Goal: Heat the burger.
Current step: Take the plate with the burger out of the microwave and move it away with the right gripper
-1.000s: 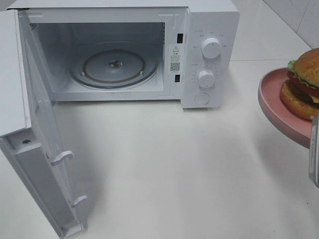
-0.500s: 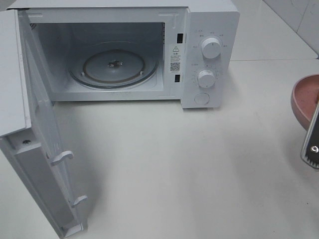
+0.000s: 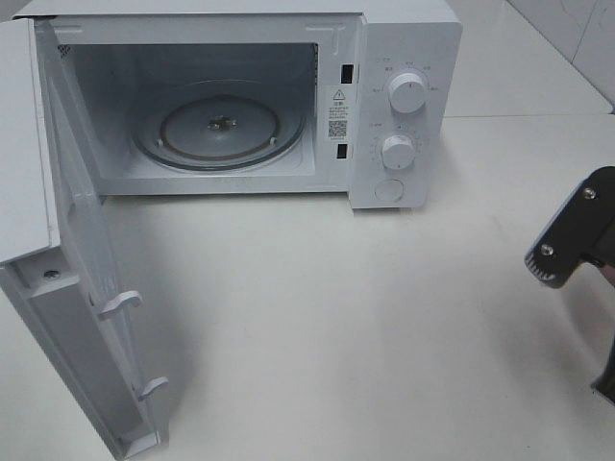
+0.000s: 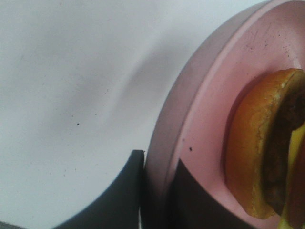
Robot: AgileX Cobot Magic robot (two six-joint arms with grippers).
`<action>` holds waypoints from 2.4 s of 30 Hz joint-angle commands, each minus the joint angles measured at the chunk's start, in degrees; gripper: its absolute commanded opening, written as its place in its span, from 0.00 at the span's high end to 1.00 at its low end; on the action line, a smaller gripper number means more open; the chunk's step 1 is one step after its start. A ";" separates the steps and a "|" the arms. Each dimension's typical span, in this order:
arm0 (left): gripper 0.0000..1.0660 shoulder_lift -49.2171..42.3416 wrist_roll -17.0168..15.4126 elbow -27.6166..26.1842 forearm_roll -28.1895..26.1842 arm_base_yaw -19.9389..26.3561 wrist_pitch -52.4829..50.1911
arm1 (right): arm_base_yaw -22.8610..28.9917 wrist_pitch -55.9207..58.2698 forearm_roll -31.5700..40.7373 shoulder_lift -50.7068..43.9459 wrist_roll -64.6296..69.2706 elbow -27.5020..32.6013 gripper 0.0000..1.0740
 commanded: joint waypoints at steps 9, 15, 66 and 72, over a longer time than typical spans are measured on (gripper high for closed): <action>0.15 -1.03 -0.46 0.23 -0.23 0.23 0.06 | -0.11 5.56 -5.04 8.65 15.64 -7.05 1.00; 0.15 -1.03 -0.46 0.23 -0.23 0.23 0.06 | -0.92 6.19 -7.10 12.09 22.29 -7.91 1.00; 0.15 -1.03 -0.46 0.23 -0.23 0.23 0.06 | -15.41 -9.22 -7.56 30.83 34.09 -7.85 0.59; 0.15 -1.03 -0.46 0.23 -0.23 0.23 0.06 | -15.41 -9.34 -1.60 24.52 28.25 -7.85 0.49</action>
